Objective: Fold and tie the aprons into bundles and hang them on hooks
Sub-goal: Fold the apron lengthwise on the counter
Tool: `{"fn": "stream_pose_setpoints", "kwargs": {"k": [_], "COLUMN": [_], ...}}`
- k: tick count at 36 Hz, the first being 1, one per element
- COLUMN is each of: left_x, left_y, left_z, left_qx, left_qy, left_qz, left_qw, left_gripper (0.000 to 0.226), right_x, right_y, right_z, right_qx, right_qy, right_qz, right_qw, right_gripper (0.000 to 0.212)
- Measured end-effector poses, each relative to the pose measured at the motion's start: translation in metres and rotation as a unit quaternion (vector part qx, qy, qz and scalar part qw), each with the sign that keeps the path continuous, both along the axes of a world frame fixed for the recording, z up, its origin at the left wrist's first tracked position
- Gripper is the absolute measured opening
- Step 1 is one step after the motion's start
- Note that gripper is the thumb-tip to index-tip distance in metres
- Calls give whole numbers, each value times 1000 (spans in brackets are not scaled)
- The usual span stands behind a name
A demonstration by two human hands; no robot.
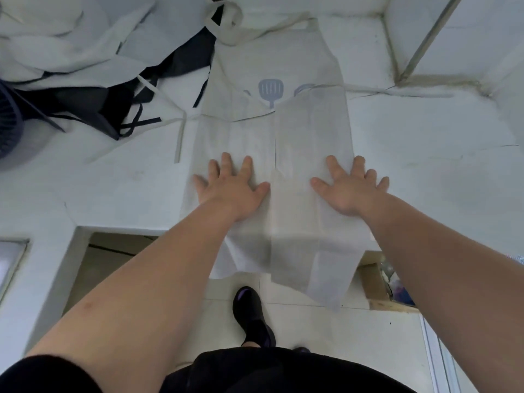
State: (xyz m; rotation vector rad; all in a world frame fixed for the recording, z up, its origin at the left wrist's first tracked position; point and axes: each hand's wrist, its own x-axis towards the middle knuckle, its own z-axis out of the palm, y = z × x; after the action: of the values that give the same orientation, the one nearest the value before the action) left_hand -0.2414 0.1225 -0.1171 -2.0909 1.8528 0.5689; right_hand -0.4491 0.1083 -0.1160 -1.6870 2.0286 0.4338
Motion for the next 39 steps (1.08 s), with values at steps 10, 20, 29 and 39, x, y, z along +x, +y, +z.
{"fn": "stream_pose_setpoints", "kwargs": {"k": [10,20,29,39], "left_x": [10,28,18,21], "left_y": [-74,-58,20,41], "left_z": [-10,-13,-5,-16], "left_qx": [-4,-142,-133,-50], "left_qy": [37,158,97,7], "left_qz": [-11,-18,-1,-64], "left_qw": [999,977,986,997], "left_gripper": [72,50,49,68], "right_x": [10,7,41,6], "right_y": [-67,-43,29,53], "right_z": [-6,-1,0,-16], "right_qx": [-33,-146,-90,-110], "right_qy": [16,-29,-16,32], "right_qz": [-20,-20,60,137], "right_qw": [999,989,994,984], "right_gripper": [65,63,70,70]}}
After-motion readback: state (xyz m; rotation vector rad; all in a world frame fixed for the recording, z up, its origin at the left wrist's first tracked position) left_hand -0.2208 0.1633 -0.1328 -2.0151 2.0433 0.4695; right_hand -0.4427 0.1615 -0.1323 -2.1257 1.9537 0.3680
